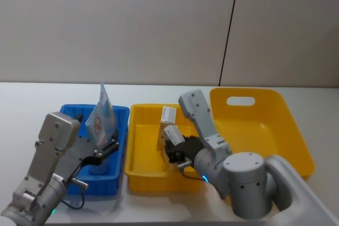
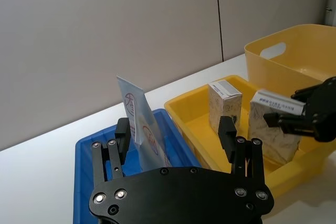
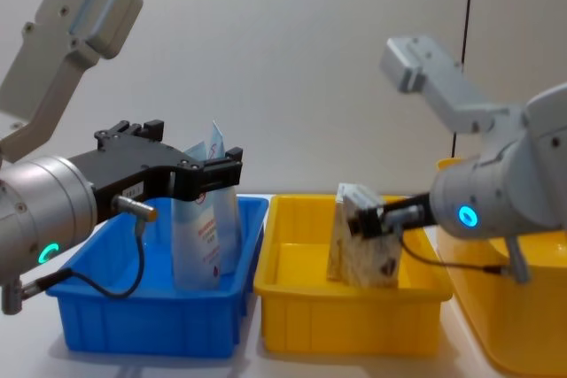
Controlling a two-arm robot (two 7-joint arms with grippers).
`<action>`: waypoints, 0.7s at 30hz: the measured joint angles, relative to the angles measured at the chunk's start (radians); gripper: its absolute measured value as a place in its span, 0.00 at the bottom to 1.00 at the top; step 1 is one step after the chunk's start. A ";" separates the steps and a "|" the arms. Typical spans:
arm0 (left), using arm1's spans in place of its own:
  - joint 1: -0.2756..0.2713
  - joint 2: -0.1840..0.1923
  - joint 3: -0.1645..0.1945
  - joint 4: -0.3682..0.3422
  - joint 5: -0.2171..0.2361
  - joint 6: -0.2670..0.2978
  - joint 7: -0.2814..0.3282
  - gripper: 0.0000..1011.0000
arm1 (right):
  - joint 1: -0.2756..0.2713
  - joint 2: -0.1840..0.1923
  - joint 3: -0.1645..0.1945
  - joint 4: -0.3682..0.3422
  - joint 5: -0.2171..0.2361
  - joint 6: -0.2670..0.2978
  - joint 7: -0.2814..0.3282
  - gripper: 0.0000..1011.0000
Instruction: Bimanual collaborative sorting of washing and personal care products
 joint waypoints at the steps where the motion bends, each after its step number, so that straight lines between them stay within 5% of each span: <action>1: 0.000 0.000 0.000 0.000 0.000 0.000 0.000 0.99 | -0.005 0.005 0.004 -0.020 0.003 -0.006 0.006 0.35; 21: 0.000 0.000 0.000 0.000 0.000 0.000 0.000 0.99 | -0.057 0.054 0.115 -0.253 0.049 -0.109 0.058 0.35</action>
